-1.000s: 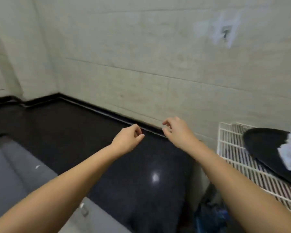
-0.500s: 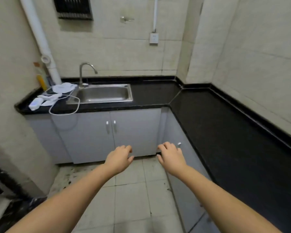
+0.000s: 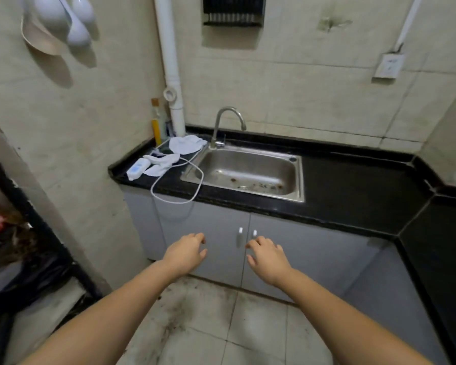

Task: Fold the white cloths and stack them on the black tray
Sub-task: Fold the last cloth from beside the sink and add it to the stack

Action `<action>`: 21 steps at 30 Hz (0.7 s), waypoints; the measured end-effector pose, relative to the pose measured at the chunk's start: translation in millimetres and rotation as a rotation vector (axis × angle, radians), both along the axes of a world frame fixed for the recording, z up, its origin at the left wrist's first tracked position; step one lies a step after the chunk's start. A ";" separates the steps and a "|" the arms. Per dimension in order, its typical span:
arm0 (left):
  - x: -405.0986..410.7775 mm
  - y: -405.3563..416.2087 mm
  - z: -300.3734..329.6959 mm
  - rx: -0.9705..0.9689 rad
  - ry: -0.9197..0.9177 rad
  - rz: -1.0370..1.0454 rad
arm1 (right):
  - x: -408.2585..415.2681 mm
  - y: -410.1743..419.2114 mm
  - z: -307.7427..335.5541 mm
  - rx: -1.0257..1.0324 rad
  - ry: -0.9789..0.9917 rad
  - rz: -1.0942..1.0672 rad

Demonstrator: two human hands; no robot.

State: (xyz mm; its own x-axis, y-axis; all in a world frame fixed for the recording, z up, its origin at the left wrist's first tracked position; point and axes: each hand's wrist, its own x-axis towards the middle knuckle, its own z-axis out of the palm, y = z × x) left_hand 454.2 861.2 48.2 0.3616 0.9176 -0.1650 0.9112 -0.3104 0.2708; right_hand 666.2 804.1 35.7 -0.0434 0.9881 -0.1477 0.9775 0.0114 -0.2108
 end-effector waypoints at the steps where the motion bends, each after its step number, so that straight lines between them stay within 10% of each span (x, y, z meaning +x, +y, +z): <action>1: -2.6 17.6 -0.2 0.002 -0.018 0.035 | 0.0 22.1 0.9 -0.008 -0.002 0.026; 21: -70.0 426.9 -52.3 0.039 -0.204 0.429 | -84.2 476.3 -31.9 -0.052 0.087 0.282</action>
State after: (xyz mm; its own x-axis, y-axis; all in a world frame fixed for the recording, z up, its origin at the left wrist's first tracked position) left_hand 384.2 1288.1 -4.1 -0.0296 0.9953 -0.0920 0.8889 0.0683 0.4530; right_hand 582.0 1280.5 3.8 -0.3296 0.9266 -0.1810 0.9154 0.2668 -0.3013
